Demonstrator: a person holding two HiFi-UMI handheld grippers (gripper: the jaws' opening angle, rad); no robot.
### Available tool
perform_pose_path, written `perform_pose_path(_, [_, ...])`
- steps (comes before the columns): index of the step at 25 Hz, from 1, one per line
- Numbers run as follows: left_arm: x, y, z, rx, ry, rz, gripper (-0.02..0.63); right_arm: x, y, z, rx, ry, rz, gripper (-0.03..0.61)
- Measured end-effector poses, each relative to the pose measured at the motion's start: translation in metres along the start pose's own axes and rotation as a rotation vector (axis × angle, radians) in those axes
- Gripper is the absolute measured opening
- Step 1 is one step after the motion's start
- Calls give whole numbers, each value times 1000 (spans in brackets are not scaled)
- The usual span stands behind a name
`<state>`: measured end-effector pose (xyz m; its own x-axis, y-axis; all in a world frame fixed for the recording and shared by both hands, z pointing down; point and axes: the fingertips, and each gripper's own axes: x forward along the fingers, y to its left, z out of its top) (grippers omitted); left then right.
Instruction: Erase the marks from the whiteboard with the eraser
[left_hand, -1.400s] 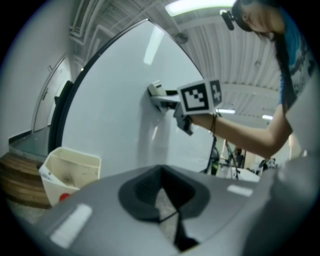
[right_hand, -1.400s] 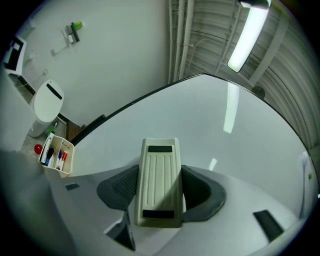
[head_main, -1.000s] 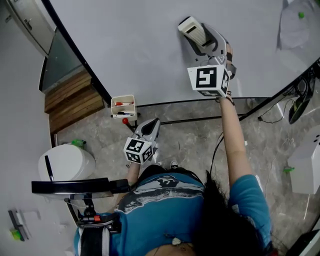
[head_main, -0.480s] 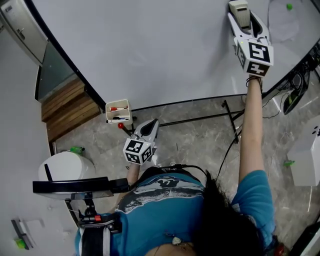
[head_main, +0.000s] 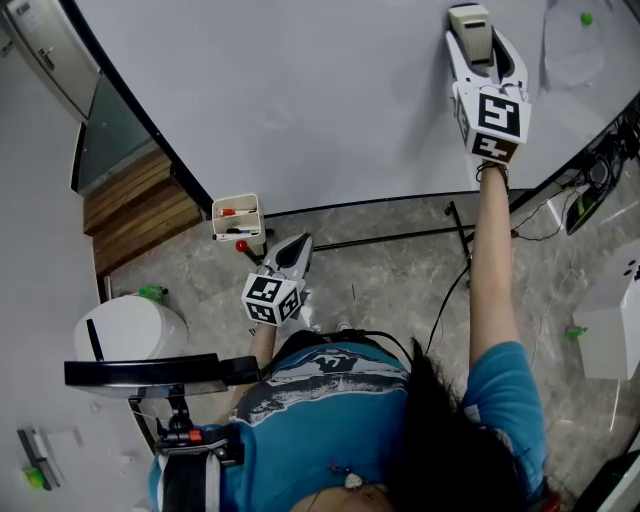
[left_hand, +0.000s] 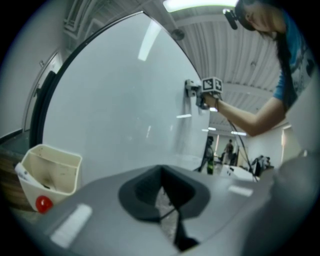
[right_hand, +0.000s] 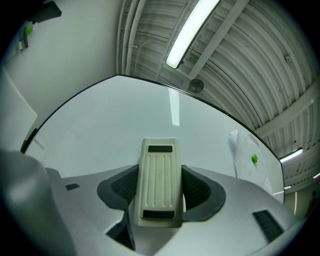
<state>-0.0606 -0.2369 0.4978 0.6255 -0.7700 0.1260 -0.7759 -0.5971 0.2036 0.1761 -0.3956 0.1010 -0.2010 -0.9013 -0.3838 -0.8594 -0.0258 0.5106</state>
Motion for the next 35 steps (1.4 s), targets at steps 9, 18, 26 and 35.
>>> perform_pose_path(9, [-5,7,2,-2,-7,18,5,-13,117,-3,20,-26,75,262])
perform_pose_path(18, [-11,9,-8,-12,11,23,3,-34,247,-18,-17,22,195,262])
perform_pose_path(26, [-22,20,-12,-27,4,61,3,-56,351,-52,-179,48,350,262])
perform_pose_path(35, [-23,22,-10,-26,-2,69,3,-58,358,-58,-237,55,387,262])
